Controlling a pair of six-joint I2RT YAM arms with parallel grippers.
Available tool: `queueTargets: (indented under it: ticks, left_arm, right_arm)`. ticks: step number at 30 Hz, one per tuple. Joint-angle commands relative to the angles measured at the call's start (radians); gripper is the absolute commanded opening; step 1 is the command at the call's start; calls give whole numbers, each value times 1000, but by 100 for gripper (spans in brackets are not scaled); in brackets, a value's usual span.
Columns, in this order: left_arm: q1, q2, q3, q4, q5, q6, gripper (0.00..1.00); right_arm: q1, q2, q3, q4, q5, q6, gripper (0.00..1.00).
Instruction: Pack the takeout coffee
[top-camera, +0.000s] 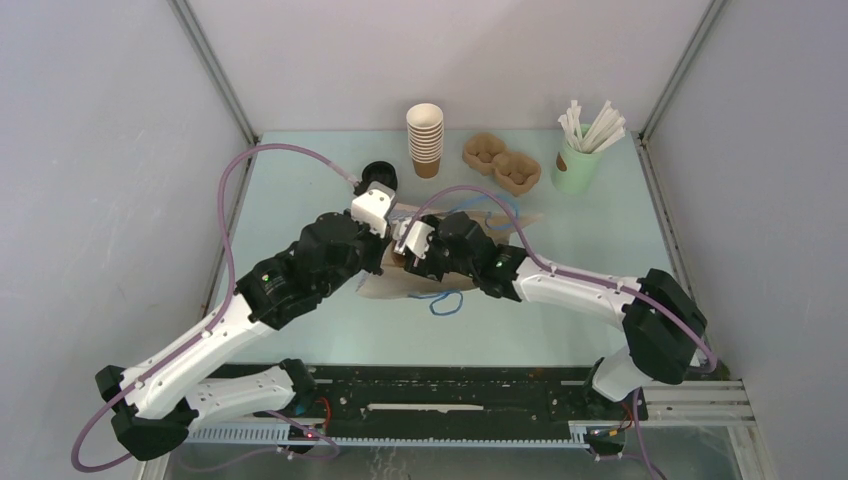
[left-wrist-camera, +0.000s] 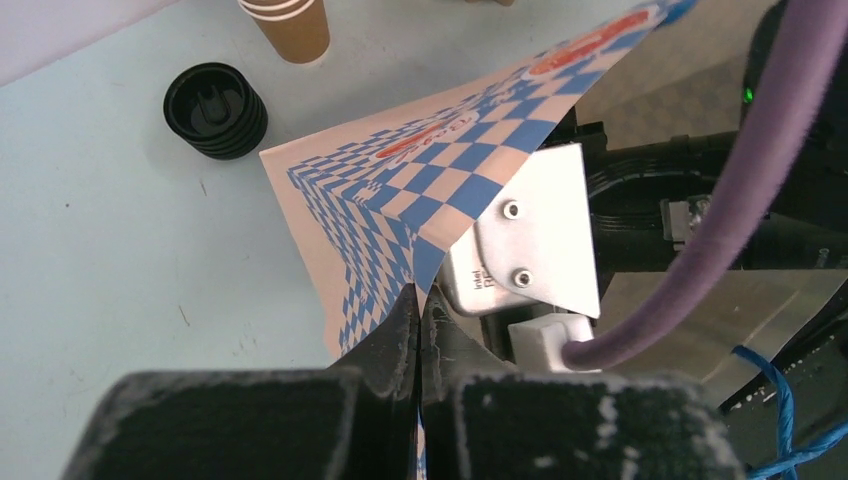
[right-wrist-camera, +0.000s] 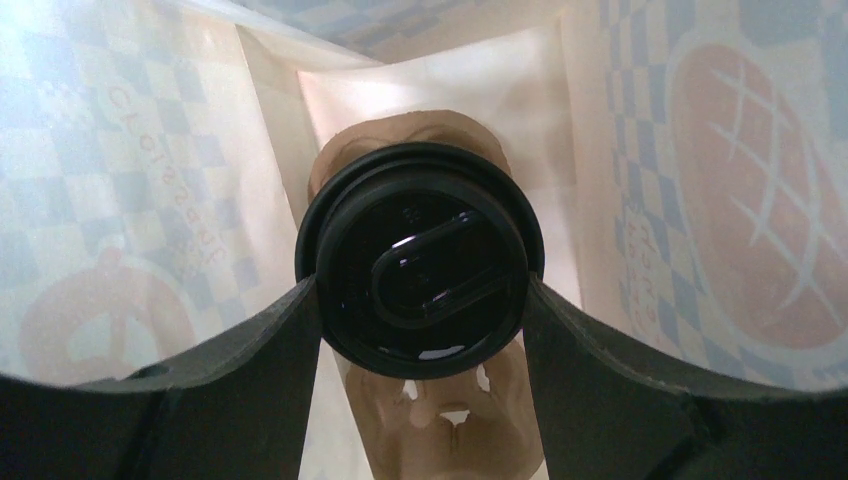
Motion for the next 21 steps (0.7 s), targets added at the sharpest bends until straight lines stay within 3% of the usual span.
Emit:
queueTargets:
  ticks: [1, 17, 21]
  left_arm:
    - [-7, -11, 36, 12, 53, -1, 0]
    - [51, 24, 115, -123, 26, -88, 1]
    - [95, 29, 125, -150, 5, -119, 11]
  right_arm:
    - [-15, 49, 70, -101, -21, -5, 26]
    - [-17, 172, 269, -374, -150, -17, 25]
    - [-23, 193, 297, -409, -192, -18, 26]
